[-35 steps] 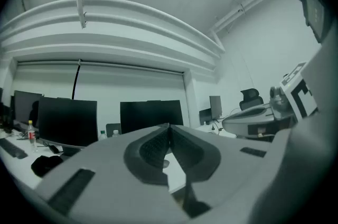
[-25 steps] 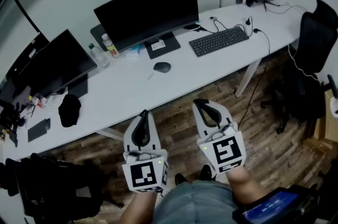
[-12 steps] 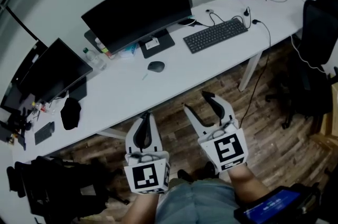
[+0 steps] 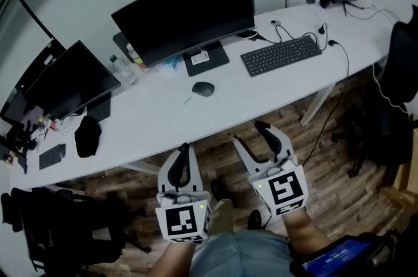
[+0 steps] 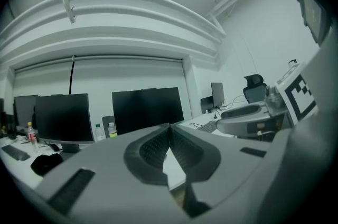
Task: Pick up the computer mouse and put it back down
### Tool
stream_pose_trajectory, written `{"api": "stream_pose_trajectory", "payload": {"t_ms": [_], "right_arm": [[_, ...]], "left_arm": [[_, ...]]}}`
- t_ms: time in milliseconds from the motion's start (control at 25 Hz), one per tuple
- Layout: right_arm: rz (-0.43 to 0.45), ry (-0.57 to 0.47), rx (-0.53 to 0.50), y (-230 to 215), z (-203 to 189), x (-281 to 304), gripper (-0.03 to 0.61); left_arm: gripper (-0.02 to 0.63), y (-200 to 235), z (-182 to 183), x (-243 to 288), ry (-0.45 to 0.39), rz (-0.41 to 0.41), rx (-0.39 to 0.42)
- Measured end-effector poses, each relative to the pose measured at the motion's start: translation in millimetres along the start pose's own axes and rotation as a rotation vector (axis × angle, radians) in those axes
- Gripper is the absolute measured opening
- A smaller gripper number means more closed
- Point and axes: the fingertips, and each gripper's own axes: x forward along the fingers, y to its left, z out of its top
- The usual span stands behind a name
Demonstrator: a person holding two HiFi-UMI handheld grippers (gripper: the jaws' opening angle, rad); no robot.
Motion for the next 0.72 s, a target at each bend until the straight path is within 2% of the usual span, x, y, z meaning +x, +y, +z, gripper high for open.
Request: {"api": "stream_pose_trajectory", "payload": {"t_ms": [440,720], "right_arm": [[0.073,0.085,-0.045,13.7,-23.7,112.8,0.232],[0.069,0.13,-0.055,11.8,-29.2,185.0,0.232]], "left_arm": [[0.008,84.1,-41.8,84.3,0.048,0.021,-0.104],[0.008,135.4,-50.0,136.5,0.056,0.011,-0.136]]}}
